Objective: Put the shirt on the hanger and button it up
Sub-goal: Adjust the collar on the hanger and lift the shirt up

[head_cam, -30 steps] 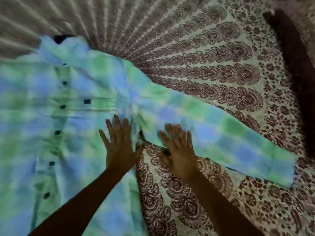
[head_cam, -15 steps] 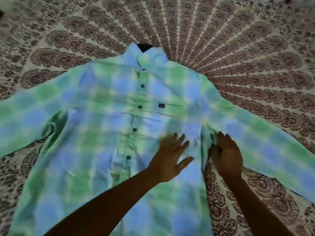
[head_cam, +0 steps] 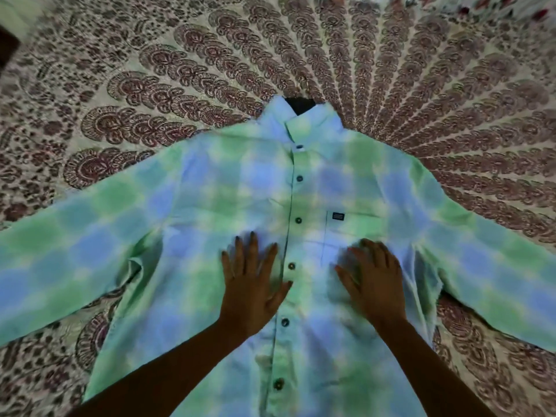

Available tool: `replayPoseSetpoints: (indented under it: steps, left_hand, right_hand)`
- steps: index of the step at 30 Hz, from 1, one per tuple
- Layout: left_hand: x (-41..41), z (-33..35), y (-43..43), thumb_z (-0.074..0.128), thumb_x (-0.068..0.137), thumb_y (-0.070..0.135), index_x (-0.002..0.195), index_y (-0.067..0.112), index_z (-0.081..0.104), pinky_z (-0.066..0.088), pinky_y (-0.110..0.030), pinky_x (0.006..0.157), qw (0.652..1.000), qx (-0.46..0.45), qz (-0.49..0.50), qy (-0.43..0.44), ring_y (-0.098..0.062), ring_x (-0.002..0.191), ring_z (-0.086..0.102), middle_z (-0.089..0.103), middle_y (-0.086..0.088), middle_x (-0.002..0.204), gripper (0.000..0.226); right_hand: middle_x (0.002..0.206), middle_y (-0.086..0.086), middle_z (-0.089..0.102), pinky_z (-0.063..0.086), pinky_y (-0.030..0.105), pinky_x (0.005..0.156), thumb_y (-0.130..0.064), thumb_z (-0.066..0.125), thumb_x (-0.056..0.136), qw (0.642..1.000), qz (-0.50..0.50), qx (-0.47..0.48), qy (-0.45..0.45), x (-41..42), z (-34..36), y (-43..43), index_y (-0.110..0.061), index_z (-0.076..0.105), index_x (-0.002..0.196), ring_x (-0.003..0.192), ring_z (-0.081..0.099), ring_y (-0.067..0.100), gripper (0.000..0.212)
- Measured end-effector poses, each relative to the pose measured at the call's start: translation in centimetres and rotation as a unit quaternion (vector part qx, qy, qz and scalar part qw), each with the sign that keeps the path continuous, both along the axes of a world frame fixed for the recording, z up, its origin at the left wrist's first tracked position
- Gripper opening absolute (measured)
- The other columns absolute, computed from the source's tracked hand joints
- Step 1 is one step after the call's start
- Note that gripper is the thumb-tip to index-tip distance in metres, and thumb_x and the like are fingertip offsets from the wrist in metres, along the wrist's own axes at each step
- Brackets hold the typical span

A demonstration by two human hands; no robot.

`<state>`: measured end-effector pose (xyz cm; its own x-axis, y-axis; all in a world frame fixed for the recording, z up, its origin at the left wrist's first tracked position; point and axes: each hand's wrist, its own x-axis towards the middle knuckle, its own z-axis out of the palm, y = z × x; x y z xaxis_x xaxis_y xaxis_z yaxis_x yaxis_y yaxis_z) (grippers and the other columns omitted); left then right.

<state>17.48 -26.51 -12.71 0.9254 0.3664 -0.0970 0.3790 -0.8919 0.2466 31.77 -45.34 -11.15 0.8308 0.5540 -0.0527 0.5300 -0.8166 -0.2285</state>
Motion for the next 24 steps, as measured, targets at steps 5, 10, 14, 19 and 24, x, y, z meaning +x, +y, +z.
replayPoseSetpoints:
  steps: [5,10,14,19,24]
  left_hand:
    - [8.1,1.0,5.4,0.035,0.089,0.047,0.129,0.008,0.051,0.034,-0.055,0.105,0.996,-0.044,0.014,-0.071,-0.045,0.132,0.034,0.035,-0.024,0.145,0.058]
    - [16.9,2.4,12.0,0.027,0.089,0.04,0.135,0.002,0.042,0.037,-0.043,0.105,0.991,-0.094,0.019,-0.091,-0.036,0.129,0.041,0.039,-0.02,0.143,0.062]
    - [23.5,2.7,15.7,0.035,0.098,0.021,0.142,0.006,0.03,0.029,-0.04,0.111,0.992,-0.078,0.038,-0.094,-0.032,0.136,0.031,0.028,-0.016,0.15,0.047]
    - [29.6,3.2,18.7,0.025,0.099,0.04,0.132,0.02,0.048,0.034,-0.046,0.102,0.997,-0.02,0.074,0.026,-0.042,0.119,0.045,0.051,-0.024,0.128,0.045]
    - [32.2,4.7,19.4,0.036,0.097,0.043,0.118,-0.008,0.053,0.041,-0.04,0.096,0.985,-0.092,0.136,0.046,-0.041,0.119,0.049,0.052,-0.029,0.127,0.058]
  right_hand:
    - [0.099,0.01,0.067,0.045,0.036,0.083,-0.034,0.05,0.082,0.992,0.062,0.1,-0.055,6.1,1.5,6.6,-0.012,0.069,0.089,0.096,0.061,0.034,0.03]
    - [0.115,0.019,0.06,0.048,0.041,0.081,-0.012,0.058,0.085,0.99,0.055,0.133,0.002,13.0,2.7,14.4,-0.007,0.064,0.112,0.103,0.055,0.04,0.029]
    - [0.135,0.02,0.039,0.044,0.043,0.091,-0.024,0.049,0.093,0.996,0.046,0.063,0.046,19.1,2.9,19.7,-0.021,0.04,0.139,0.12,0.042,0.039,0.047]
    - [0.13,0.023,0.046,0.044,0.041,0.092,-0.056,0.033,0.094,0.988,-0.112,-0.049,0.099,24.0,3.8,23.8,-0.009,0.055,0.123,0.115,0.052,0.04,0.059]
    - [0.065,0.014,0.065,0.056,0.027,0.056,-0.034,0.065,0.085,0.968,-0.144,-0.026,0.206,28.1,3.3,22.5,-0.006,0.047,0.062,0.061,0.07,0.016,0.041]
